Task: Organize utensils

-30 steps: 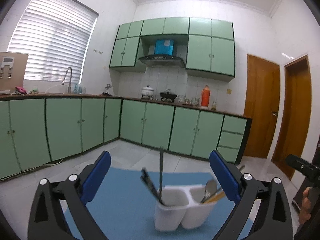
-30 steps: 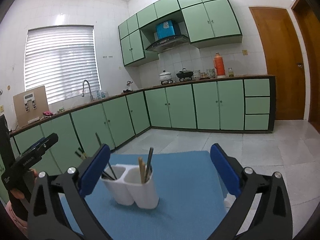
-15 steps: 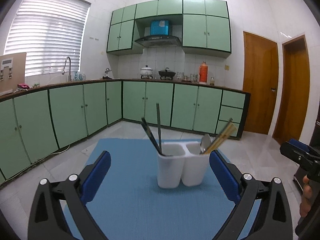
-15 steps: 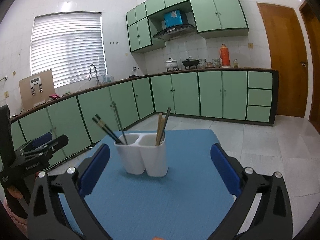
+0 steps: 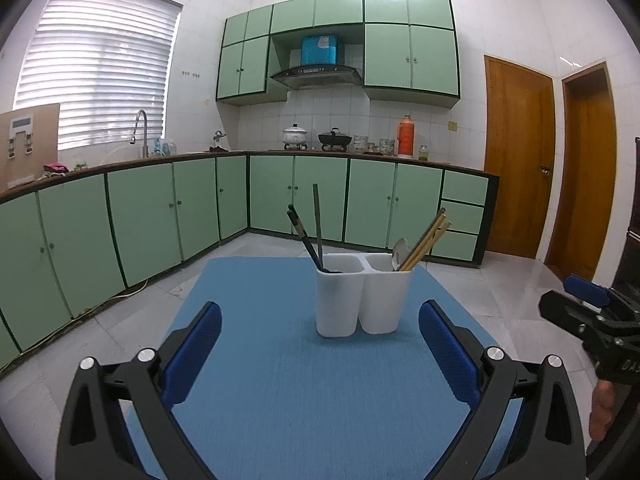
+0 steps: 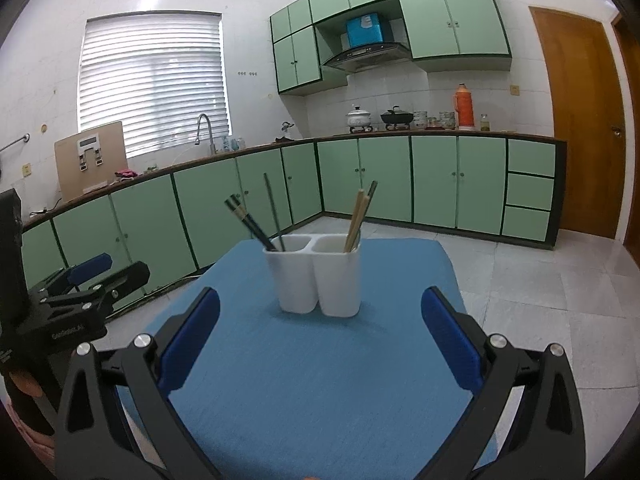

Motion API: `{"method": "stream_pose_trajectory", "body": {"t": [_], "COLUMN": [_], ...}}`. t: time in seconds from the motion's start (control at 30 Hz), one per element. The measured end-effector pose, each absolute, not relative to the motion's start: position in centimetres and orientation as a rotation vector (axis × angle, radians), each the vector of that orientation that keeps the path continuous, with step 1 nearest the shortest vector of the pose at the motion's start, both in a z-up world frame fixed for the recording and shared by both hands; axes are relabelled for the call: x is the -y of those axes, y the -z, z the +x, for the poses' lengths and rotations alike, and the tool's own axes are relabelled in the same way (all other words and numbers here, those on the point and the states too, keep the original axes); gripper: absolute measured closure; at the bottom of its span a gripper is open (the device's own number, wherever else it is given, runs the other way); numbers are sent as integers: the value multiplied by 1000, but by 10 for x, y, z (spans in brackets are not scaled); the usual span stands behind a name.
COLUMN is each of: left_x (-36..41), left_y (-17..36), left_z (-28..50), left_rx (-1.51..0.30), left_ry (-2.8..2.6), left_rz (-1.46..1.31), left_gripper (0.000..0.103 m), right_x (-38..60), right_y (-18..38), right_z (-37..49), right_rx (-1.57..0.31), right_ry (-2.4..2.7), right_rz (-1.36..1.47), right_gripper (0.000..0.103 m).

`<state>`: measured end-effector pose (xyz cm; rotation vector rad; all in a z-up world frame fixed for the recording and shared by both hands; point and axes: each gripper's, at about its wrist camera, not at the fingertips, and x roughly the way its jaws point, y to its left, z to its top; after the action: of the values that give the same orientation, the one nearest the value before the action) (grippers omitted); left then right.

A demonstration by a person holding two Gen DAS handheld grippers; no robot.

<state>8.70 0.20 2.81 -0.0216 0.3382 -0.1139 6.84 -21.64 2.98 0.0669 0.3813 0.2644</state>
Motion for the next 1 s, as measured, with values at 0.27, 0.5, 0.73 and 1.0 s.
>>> {"method": "stream_pose_trajectory", "body": {"t": [0.27, 0.5, 0.73, 1.0], "left_x": [-3, -7, -8, -6], "left_y": [-26, -20, -18, -13], "left_z": [60, 45, 37, 37], "left_rx": [-338, -348, -340, -353], "left_ry": [103, 104, 92, 83], "left_rz": [-19, -28, -22, -22], "left_gripper": [6, 6, 6, 6], "right_x": [208, 201, 197, 199], "right_y": [-29, -28, -24, -20], "right_z": [49, 37, 37, 42], "right_rx": [-388, -391, -400, -419], "right_ry": [-290, -301, -308, -290], "right_rz": [50, 36, 32, 37], "right_gripper": [5, 5, 5, 5]}}
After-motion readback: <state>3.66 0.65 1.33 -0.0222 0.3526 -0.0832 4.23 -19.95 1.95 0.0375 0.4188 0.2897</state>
